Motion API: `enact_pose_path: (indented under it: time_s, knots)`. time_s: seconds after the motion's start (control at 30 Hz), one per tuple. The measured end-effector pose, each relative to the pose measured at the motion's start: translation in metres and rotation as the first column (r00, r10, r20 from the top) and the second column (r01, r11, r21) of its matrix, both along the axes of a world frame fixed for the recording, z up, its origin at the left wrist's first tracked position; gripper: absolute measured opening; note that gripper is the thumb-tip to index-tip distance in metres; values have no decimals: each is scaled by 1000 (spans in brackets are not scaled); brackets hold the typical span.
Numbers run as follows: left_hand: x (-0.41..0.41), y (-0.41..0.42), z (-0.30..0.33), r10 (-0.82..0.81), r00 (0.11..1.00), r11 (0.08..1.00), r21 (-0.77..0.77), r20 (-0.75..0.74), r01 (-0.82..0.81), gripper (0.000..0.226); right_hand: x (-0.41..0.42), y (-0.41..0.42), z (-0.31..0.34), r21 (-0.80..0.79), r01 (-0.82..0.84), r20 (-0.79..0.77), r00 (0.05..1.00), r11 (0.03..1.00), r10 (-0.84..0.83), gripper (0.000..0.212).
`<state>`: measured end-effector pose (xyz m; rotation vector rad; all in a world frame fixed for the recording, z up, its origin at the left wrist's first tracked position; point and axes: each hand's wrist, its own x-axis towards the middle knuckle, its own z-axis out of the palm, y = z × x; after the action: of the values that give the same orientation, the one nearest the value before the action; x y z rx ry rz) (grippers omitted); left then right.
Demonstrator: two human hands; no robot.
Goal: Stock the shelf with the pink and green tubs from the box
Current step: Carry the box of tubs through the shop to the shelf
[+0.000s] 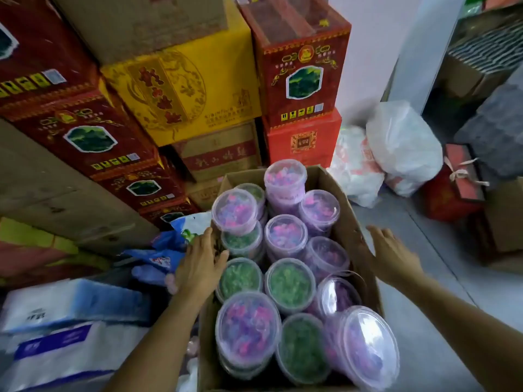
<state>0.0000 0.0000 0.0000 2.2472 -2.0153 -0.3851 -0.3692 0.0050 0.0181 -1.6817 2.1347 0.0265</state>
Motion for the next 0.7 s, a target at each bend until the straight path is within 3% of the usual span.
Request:
enact_pose_path:
  time_s: [0.1,0.2,0.4,0.7]
  knots:
    - [7,-11,-24,93,996,995,30,-11,-92,70,-11,-12,-28,112,73,8,997,991,-75,61]
    - [14,-12,-45,109,991,990,85,76,-115,70,-9,-16,-47,184,99,14,995,978,-103,59]
    - [30,-15,-66,104,985,983,137,139,-123,61,-2,-17,-70,96,126,24,991,987,-129,38]
    - [38,-26,-67,119,993,982,147,20,-121,54,-3,-19,-78,-29,124,85,989,992,-121,28]
